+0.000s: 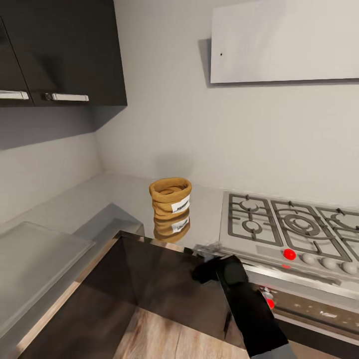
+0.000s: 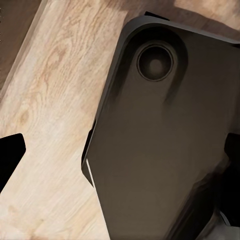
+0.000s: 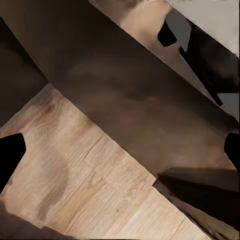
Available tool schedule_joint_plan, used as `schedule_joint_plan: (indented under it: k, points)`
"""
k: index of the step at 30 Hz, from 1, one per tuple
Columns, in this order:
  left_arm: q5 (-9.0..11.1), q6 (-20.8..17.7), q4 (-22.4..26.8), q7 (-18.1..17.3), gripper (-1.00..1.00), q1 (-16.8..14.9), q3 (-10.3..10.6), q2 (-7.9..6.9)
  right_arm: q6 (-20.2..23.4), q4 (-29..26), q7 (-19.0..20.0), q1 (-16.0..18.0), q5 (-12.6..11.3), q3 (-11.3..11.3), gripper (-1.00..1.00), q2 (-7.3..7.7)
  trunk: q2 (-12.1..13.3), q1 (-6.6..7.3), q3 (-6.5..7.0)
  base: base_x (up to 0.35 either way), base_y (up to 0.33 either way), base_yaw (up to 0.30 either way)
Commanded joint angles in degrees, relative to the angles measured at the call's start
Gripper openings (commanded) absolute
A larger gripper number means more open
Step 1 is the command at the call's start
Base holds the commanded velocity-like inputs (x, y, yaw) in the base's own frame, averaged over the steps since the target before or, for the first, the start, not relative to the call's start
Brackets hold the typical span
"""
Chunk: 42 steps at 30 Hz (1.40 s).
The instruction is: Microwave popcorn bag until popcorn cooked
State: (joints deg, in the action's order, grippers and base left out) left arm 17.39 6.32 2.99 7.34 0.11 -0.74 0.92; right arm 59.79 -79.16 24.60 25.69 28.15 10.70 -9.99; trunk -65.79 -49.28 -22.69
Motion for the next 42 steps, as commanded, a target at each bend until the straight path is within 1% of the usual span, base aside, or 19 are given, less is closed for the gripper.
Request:
schedule_joint_plan:
  k: [1,2,5,6,7,8,11,13,15,16,17,18,19,22,24,25,27,30,42]
  points:
    - [0.19,0.10,0.09,0.16,1.00,0.01,-0.05,0.02,0.21,-0.13,0.75,0.83,0.00,0.34,1.00,-0.01,-0.04,0.00,-0.07,0.000,0.000,0.000]
    - [0.19,0.10,0.09,0.15,1.00,0.00,-0.05,0.02,0.21,-0.14,0.83,2.71,-0.52,0.50,1.00,-0.01,-0.04,0.00,-0.07,0.000,0.000,0.000]
    - [0.19,0.10,0.09,0.14,1.00,-0.01,-0.06,0.04,0.21,0.27,0.91,11.09,-3.72,0.70,1.00,-0.01,-0.04,0.00,-0.07,0.000,0.000,0.000]
    - [0.19,0.10,0.09,0.14,1.00,-0.01,-0.06,0.05,0.21,1.03,0.85,13.20,-4.16,0.71,1.00,-0.01,-0.04,0.00,-0.07,0.000,0.000,0.000]
    - [0.19,0.11,0.09,0.14,1.00,0.01,-0.04,0.05,0.21,3.28,0.83,16.26,-4.60,0.70,1.00,-0.01,-0.04,0.00,-0.07,0.000,0.000,0.000]
    - [0.16,0.11,0.09,0.14,1.00,0.00,-0.01,0.05,0.21,5.30,0.85,18.33,-4.79,0.64,1.00,-0.01,-0.04,0.00,-0.07,0.000,0.000,0.000]
    - [0.11,0.11,0.09,0.13,1.00,0.00,0.02,0.05,0.21,13.93,0.88,27.05,-5.32,-0.04,1.00,-0.01,-0.04,0.00,-0.07,0.000,0.000,0.000]
    - [0.10,0.10,0.09,0.13,1.00,0.00,0.06,0.05,0.21,17.28,0.89,31.59,-5.41,-0.78,1.00,-0.01,-0.04,0.00,-0.07,0.000,0.000,0.000]
    - [0.10,0.10,0.09,0.13,1.00,0.00,0.05,0.05,0.21,23.11,0.80,38.91,-5.45,-3.08,1.00,-0.01,-0.04,0.00,-0.07,0.000,0.000,0.000]
    - [0.10,0.10,0.09,0.13,1.00,-0.01,0.04,0.05,0.21,26.77,0.64,42.65,-5.46,-5.11,1.00,-0.01,-0.04,0.00,-0.07,0.000,0.000,0.000]
    - [0.10,0.10,0.09,0.13,1.00,-0.02,0.04,0.05,0.21,29.23,0.56,44.98,-5.45,-6.86,1.00,-0.01,-0.04,0.00,-0.07,0.000,0.000,0.000]
    - [0.14,0.10,0.09,0.15,1.00,0.01,-0.02,0.05,0.21,34.87,-0.26,50.21,-5.22,-12.30,1.00,-0.01,-0.04,0.00,-0.07,0.000,0.000,0.000]
    - [0.19,0.10,0.14,0.20,1.00,0.00,-0.04,0.05,0.21,36.05,-2.21,52.02,-5.12,-14.14,1.00,-0.01,-0.04,0.00,-0.07,0.000,0.000,0.000]
    - [0.26,0.14,0.17,0.22,1.00,0.01,-0.07,0.05,0.21,34.38,-4.12,52.85,-5.08,-15.55,1.00,-0.01,-0.04,0.00,-0.07,0.000,0.000,0.000]
    - [0.27,0.17,0.17,0.22,1.00,0.03,-0.06,0.05,0.21,32.68,-4.43,52.97,-5.09,-17.87,1.00,-0.01,-0.04,0.00,-0.07,0.000,0.000,0.000]
    - [0.27,0.18,0.20,0.22,1.00,0.02,-0.09,0.05,0.21,31.94,-4.54,53.02,-5.04,-19.54,1.00,-0.01,-0.04,0.00,-0.07,0.000,0.000,0.000]
    - [0.28,0.18,0.26,0.22,1.00,0.00,-0.06,0.05,0.21,31.20,-5.32,53.06,-4.51,-21.10,1.00,-0.01,-0.04,0.00,-0.07,0.000,0.000,0.000]
    - [0.27,0.19,0.26,0.22,1.00,0.03,-0.08,0.05,0.21,31.74,-5.81,53.02,-5.26,-21.21,1.00,-0.01,-0.04,0.00,-0.07,0.000,0.000,0.000]
    - [0.28,0.19,0.28,0.22,1.00,-0.02,-0.14,-0.04,0.21,32.21,-5.62,52.97,-5.54,-21.37,1.00,-0.01,-0.04,0.00,-0.07,0.000,0.000,0.000]
